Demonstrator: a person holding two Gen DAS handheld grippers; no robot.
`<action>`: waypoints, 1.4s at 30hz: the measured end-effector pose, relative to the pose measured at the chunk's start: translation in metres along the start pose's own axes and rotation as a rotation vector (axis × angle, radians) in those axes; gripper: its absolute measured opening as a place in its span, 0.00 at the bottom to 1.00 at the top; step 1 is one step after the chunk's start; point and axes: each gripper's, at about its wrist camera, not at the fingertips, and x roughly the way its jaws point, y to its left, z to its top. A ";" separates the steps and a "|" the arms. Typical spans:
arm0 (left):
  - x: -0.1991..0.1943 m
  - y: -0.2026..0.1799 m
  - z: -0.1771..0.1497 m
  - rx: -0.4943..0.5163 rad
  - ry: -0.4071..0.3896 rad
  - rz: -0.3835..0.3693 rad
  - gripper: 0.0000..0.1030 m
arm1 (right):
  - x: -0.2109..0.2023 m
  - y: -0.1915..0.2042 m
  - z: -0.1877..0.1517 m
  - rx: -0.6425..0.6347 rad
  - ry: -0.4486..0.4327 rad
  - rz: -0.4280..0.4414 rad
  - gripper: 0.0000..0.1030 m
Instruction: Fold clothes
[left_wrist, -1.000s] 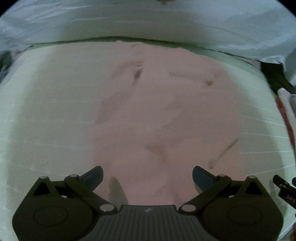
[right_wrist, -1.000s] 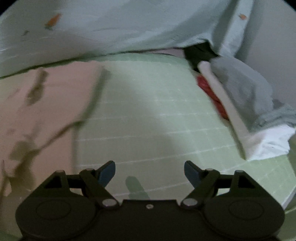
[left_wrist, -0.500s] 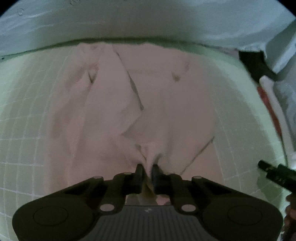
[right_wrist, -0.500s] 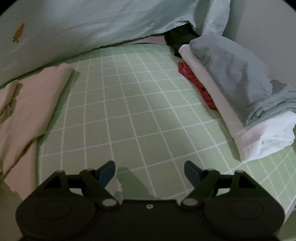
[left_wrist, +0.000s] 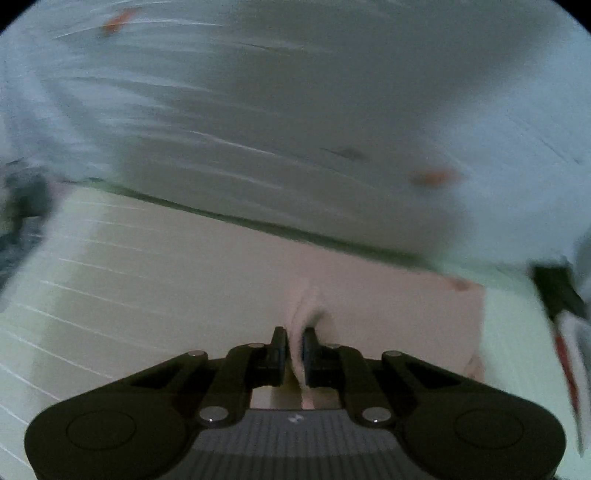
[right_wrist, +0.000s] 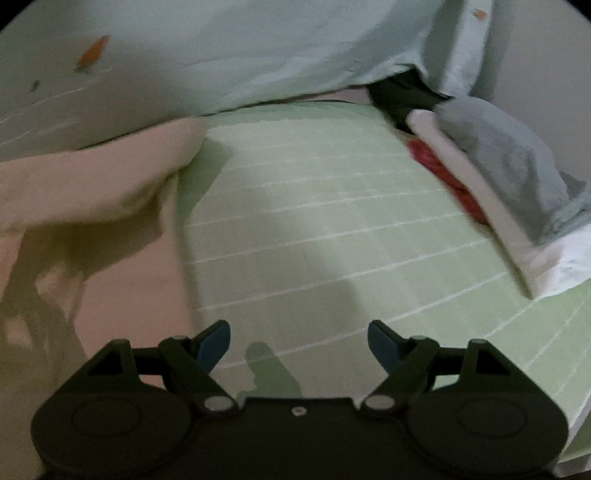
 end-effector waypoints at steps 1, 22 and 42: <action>0.004 0.022 0.009 -0.032 -0.011 0.022 0.10 | -0.003 0.011 -0.001 -0.020 -0.004 -0.004 0.80; -0.017 0.048 -0.072 -0.172 0.163 0.107 0.82 | -0.022 0.041 -0.024 -0.068 0.060 -0.017 0.67; -0.087 0.062 -0.127 -0.149 0.168 0.132 0.85 | -0.065 0.053 -0.036 -0.231 -0.073 0.165 0.04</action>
